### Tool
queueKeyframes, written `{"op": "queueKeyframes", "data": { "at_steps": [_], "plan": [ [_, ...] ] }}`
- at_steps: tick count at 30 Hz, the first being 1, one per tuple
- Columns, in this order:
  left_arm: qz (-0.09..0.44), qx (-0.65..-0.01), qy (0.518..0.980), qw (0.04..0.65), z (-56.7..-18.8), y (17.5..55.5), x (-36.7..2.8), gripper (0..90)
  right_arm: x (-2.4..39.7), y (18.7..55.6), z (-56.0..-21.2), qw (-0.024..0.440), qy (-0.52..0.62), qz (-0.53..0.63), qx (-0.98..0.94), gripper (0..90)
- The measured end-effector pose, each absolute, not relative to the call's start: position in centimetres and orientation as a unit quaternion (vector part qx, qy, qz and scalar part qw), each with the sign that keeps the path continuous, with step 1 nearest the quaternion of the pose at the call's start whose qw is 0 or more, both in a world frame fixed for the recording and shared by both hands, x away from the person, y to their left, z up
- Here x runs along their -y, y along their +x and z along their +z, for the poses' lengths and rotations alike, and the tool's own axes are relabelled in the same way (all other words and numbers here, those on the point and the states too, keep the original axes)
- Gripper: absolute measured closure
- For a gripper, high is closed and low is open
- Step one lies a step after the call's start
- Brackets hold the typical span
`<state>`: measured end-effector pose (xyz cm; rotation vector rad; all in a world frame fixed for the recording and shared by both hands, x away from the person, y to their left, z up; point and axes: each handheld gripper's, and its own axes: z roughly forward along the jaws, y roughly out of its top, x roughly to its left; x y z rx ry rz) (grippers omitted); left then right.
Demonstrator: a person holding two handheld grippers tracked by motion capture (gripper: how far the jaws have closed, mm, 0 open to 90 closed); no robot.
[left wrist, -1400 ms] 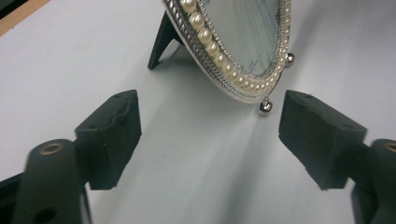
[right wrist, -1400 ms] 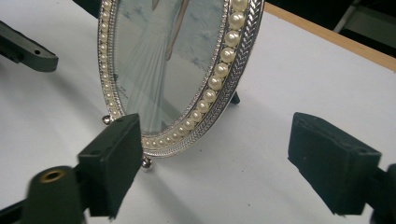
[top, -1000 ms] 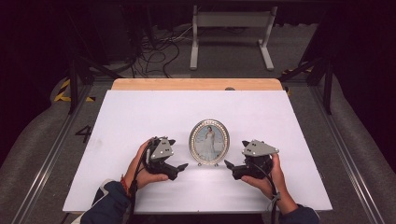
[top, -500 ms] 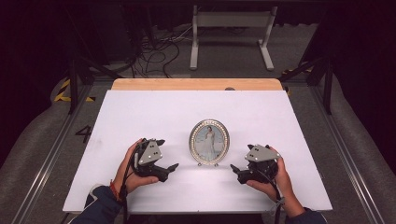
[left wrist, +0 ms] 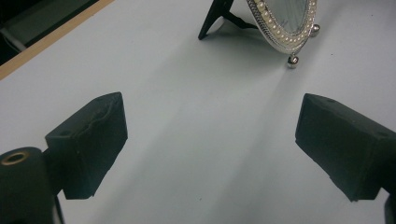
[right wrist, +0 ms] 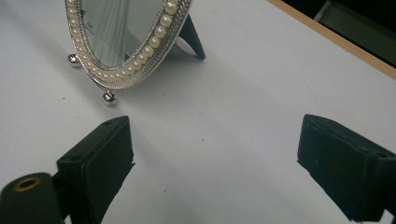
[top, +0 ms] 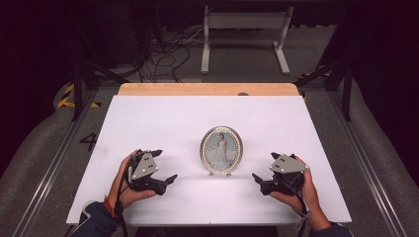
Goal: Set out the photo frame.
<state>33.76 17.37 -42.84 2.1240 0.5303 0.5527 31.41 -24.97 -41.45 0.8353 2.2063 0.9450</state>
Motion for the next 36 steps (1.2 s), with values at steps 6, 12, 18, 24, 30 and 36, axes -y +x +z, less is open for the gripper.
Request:
{"op": "queueKeyframes", "data": {
  "at_steps": [6, 12, 18, 24, 30, 36],
  "plan": [
    [0.231, -0.226, 0.848, 0.421, -42.8, 33.6, -18.6, 9.6, 26.1, 31.1, -41.5, 0.301, 0.324, 0.352, -0.825, 10.5],
    [0.237, -0.231, 0.845, 0.42, -42.8, 33.4, -20.1, 9.5, 27.5, 30.8, -41.9, 0.308, 0.333, 0.353, -0.818, 10.5],
    [0.235, -0.242, 0.849, 0.408, -43.6, 33.3, -21.7, 9.2, 28.7, 30.4, -42.1, 0.312, 0.343, 0.358, -0.81, 10.9],
    [0.229, -0.26, 0.841, 0.417, -43.6, 33.2, -23.2, 9.2, 29.6, 30.0, -42.3, 0.316, 0.354, 0.359, -0.804, 11.0],
    [0.221, -0.269, 0.838, 0.42, -43.9, 33.0, -24.5, 9.1, 30.5, 29.6, -42.7, 0.321, 0.367, 0.359, -0.796, 10.8],
    [0.223, -0.286, 0.835, 0.413, -44.3, 32.7, -25.8, 9.1, 31.5, 29.2, -43.1, 0.322, 0.378, 0.358, -0.791, 10.8]
  ]
}}
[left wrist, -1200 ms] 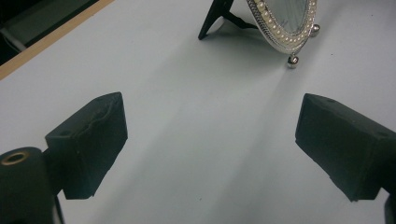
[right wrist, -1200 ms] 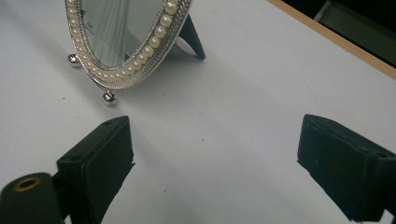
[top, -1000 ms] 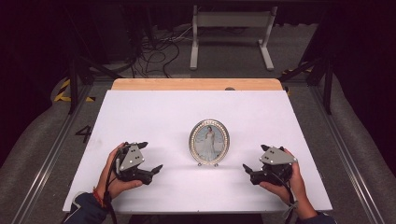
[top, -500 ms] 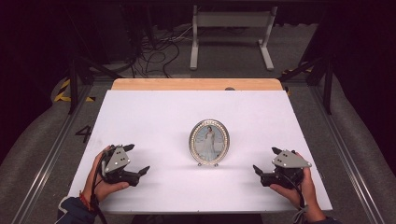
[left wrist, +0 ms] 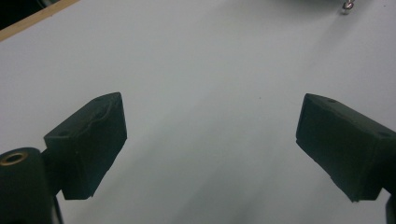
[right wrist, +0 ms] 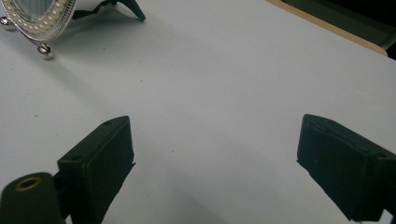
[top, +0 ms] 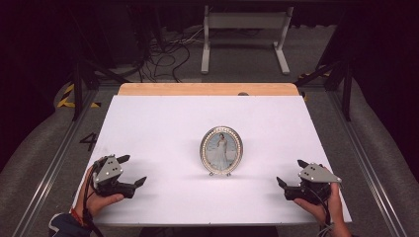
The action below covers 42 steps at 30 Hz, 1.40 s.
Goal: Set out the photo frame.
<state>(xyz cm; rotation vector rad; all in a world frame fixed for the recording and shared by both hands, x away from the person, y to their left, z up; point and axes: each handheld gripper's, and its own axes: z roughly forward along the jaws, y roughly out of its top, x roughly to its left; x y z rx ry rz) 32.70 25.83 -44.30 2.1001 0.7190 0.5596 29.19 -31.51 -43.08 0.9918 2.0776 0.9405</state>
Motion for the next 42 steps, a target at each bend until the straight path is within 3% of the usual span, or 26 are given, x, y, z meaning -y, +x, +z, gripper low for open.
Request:
{"op": "queueKeyframes", "data": {
  "at_steps": [19, 42],
  "plan": [
    [0.231, -0.327, 0.814, 0.42, -45.3, 30.2, -29.6, 9.1, 34.2, 27.1, -44.6, 0.314, 0.407, 0.365, -0.776, 10.5],
    [0.239, -0.321, 0.821, 0.407, -45.6, 29.5, -28.7, 8.1, 34.3, 26.8, -45.3, 0.31, 0.418, 0.366, -0.771, 10.3]
  ]
}}
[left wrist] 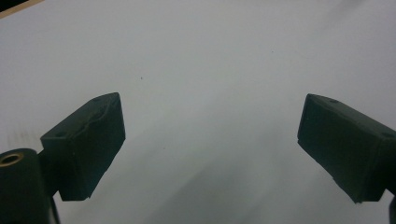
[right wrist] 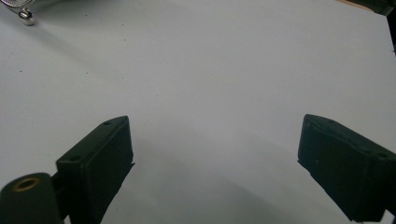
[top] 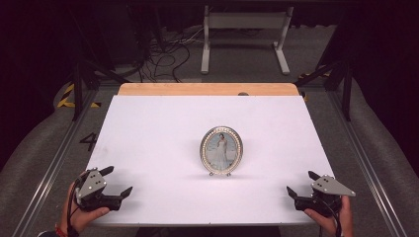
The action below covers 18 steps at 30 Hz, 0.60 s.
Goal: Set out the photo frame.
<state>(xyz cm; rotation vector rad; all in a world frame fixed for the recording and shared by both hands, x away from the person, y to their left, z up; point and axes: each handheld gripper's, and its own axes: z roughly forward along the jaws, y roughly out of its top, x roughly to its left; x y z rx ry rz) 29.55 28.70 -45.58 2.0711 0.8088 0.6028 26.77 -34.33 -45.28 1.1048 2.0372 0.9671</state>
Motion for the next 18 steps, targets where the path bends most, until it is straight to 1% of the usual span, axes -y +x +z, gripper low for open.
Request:
{"op": "queueKeyframes", "data": {
  "at_steps": [18],
  "plan": [
    [0.237, -0.318, 0.824, 0.404, -45.65, 29.46, -28.49, 8.0, 34.35, 26.7, -45.32, 0.309, 0.416, 0.369, -0.772, 10.3]
  ]
}}
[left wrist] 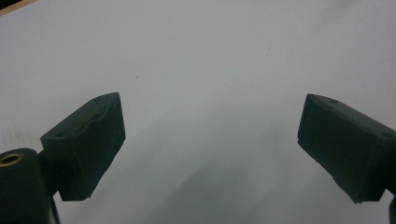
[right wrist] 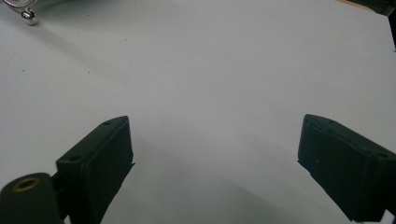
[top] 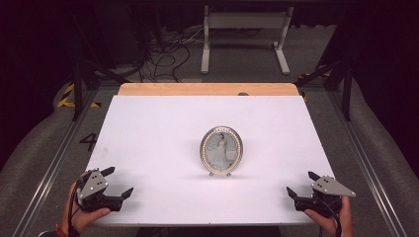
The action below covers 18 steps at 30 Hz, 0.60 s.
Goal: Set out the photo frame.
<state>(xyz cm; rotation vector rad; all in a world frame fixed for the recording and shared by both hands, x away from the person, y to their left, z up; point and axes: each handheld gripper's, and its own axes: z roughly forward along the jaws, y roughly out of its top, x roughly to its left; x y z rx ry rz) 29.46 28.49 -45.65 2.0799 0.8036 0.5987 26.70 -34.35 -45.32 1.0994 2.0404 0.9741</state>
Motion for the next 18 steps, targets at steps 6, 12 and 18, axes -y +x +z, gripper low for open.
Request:
{"op": "queueKeyframes", "data": {
  "at_steps": [6, 12, 18],
  "plan": [
    [0.237, -0.317, 0.825, 0.404, -45.64, 29.46, -28.48, 8.1, 34.33, 26.7, -45.35, 0.309, 0.416, 0.367, -0.772, 10.3],
    [0.234, -0.316, 0.826, 0.404, -45.66, 29.58, -28.38, 8.0, 34.39, 26.73, -45.39, 0.308, 0.418, 0.366, -0.773, 10.3],
    [0.233, -0.314, 0.828, 0.403, -45.69, 29.68, -28.22, 8.1, 34.47, 26.72, -45.41, 0.309, 0.419, 0.365, -0.772, 10.3]
  ]
}}
